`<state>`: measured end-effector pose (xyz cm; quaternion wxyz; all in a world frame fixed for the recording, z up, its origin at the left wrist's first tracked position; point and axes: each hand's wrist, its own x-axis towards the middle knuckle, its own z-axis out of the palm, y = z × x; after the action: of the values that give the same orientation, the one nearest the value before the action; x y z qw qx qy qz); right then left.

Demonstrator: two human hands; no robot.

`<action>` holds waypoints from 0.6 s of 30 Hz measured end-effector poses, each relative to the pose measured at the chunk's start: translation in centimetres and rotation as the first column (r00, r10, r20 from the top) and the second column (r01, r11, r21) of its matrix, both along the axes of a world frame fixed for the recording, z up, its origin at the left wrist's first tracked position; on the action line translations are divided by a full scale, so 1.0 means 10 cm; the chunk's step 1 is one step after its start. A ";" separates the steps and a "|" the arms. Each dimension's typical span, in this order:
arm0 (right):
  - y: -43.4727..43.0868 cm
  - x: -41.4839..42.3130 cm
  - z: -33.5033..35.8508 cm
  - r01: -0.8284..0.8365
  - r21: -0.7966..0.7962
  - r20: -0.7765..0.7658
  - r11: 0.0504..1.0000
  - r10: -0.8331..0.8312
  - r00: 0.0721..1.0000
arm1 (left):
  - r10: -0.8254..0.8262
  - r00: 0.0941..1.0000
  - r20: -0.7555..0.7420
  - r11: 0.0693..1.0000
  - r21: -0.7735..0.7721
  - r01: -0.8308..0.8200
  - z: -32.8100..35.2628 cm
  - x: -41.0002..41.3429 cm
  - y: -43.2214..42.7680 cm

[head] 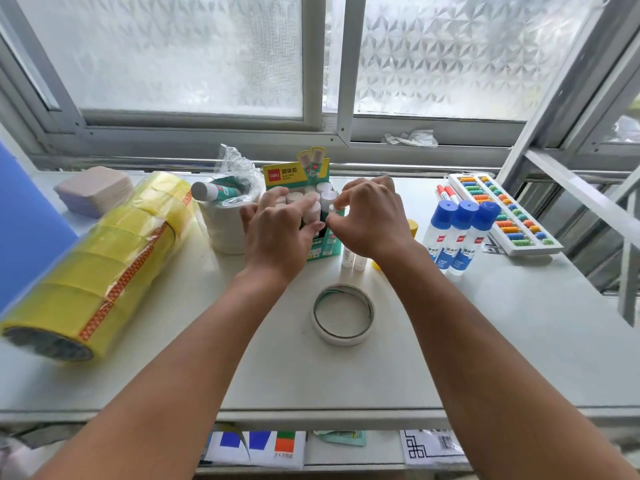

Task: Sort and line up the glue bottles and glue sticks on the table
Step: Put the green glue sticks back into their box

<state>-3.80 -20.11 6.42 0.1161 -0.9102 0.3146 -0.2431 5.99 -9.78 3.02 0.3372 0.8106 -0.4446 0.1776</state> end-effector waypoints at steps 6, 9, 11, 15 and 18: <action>0.00 -0.02 0.01 -0.021 0.000 -0.042 1.000 0.021 0.999 | 0.067 0.993 0.094 0.997 0.030 -0.070 -0.04 0.07 -0.04; 0.00 -0.03 0.00 -0.016 -0.010 -0.051 1.000 0.016 0.999 | 0.052 0.997 0.058 0.998 -0.023 -0.051 0.00 0.07 -0.09; 0.00 -0.03 0.01 -0.018 -0.002 -0.053 1.000 0.018 0.998 | 0.023 0.999 0.028 0.998 -0.063 -0.021 -0.04 0.04 -0.10; 0.01 -0.03 0.02 -0.024 0.007 -0.058 1.000 0.025 0.998 | 0.013 0.996 0.087 1.000 -0.011 -0.012 -0.07 0.08 -0.08; 0.00 -0.03 0.02 -0.022 0.004 -0.070 1.000 0.023 0.997 | 0.035 0.988 0.151 0.996 0.070 -0.046 -0.04 0.20 -0.03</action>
<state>-4.14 -20.10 6.64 0.1091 -0.9214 0.3087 -0.2093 8.02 -10.04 2.60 0.2693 0.8157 -0.4584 0.2281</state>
